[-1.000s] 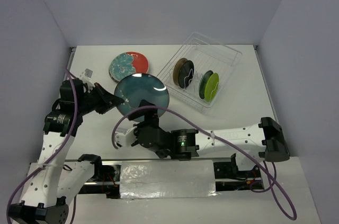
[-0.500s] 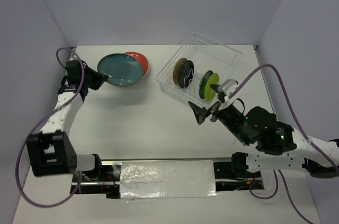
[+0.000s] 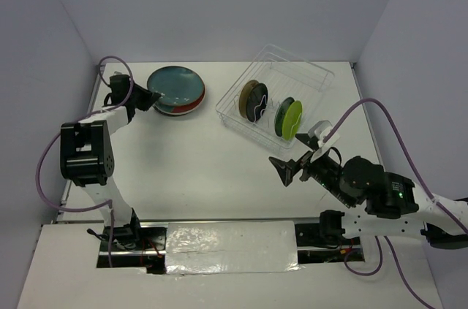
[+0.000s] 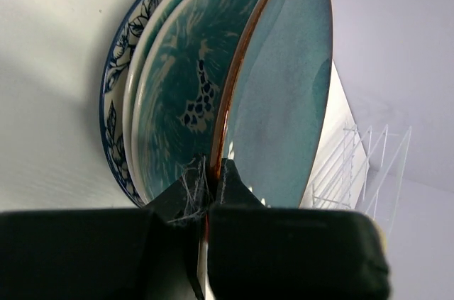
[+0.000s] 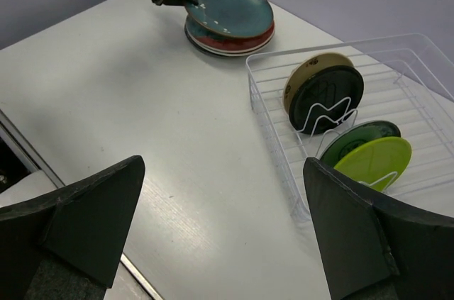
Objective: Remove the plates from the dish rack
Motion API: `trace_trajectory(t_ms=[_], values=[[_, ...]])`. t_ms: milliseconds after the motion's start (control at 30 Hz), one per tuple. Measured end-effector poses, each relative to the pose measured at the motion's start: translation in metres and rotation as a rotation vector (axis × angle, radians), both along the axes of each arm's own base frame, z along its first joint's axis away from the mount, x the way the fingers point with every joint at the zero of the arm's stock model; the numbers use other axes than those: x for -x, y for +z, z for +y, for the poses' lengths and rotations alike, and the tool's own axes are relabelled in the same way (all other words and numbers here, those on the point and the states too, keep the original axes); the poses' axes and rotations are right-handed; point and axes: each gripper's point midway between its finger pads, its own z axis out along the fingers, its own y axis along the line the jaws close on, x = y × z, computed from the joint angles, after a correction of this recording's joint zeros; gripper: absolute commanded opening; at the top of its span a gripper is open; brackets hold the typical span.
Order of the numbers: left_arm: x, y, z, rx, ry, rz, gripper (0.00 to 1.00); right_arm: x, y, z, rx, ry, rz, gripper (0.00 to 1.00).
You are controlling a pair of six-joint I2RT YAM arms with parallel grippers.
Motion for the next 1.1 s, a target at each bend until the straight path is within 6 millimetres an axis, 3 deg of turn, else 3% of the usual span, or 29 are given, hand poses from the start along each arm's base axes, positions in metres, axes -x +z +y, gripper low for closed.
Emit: trace_trajectory(t_ms=[100,167,233,333,400,533,867,1100], values=[[-0.005,-0.013,0.000,0.003,-0.002,0.011,0.06,0.001,-0.003,0.002,0.013,0.005,0.006,1.00],[-0.007,-0.023,0.000,0.005,-0.004,0.030,0.20,0.001,-0.005,0.003,0.021,0.007,0.009,1.00],[-0.010,-0.026,-0.002,0.030,-0.010,0.023,0.28,0.001,-0.007,0.006,0.029,0.014,0.012,1.00],[-0.018,-0.021,-0.001,0.035,-0.011,-0.005,0.47,0.002,-0.009,0.008,0.039,0.020,0.015,1.00],[-0.021,-0.019,-0.002,0.036,-0.017,-0.018,0.70,0.002,-0.010,0.010,0.039,0.021,0.022,1.00],[-0.022,-0.016,-0.004,0.029,-0.023,-0.015,0.99,0.001,-0.016,0.017,0.052,0.013,0.049,1.00],[-0.023,-0.017,-0.006,-0.051,-0.014,0.146,0.99,-0.003,-0.048,0.044,0.179,-0.017,0.150,1.00],[-0.018,-0.021,-0.008,-0.100,-0.028,0.272,0.99,-0.033,-0.076,0.040,0.208,-0.144,0.294,1.00]])
